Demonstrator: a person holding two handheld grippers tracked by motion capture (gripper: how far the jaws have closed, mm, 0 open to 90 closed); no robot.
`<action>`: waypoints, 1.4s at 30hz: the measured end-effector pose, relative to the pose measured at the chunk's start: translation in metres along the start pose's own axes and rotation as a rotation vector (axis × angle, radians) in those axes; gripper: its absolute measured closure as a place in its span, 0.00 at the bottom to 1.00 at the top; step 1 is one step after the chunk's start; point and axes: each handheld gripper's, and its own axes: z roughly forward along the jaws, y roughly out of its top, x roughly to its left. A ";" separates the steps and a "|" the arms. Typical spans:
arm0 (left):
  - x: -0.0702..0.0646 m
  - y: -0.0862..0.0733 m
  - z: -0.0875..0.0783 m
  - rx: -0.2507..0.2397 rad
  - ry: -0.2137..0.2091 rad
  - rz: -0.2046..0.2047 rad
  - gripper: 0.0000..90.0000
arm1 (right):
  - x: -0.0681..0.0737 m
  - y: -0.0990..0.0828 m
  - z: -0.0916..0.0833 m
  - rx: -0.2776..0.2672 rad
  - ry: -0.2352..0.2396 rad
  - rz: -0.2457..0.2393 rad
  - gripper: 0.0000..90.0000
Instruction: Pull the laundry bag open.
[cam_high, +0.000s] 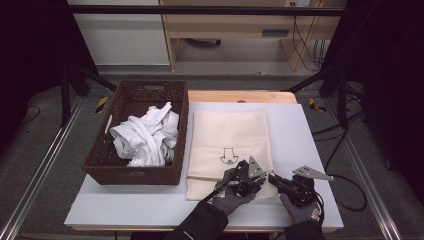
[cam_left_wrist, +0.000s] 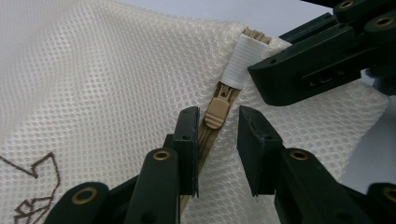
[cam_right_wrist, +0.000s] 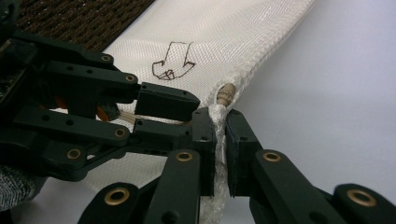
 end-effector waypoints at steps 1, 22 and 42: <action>0.000 0.000 0.001 0.003 -0.004 0.001 0.75 | 0.000 0.000 0.000 0.003 -0.001 0.000 0.93; 0.007 -0.003 0.006 0.029 -0.043 0.001 0.78 | 0.001 0.000 0.001 0.008 0.000 -0.013 0.94; 0.010 -0.001 0.011 0.048 -0.094 -0.014 0.79 | -0.001 -0.001 0.001 0.014 0.009 -0.007 0.94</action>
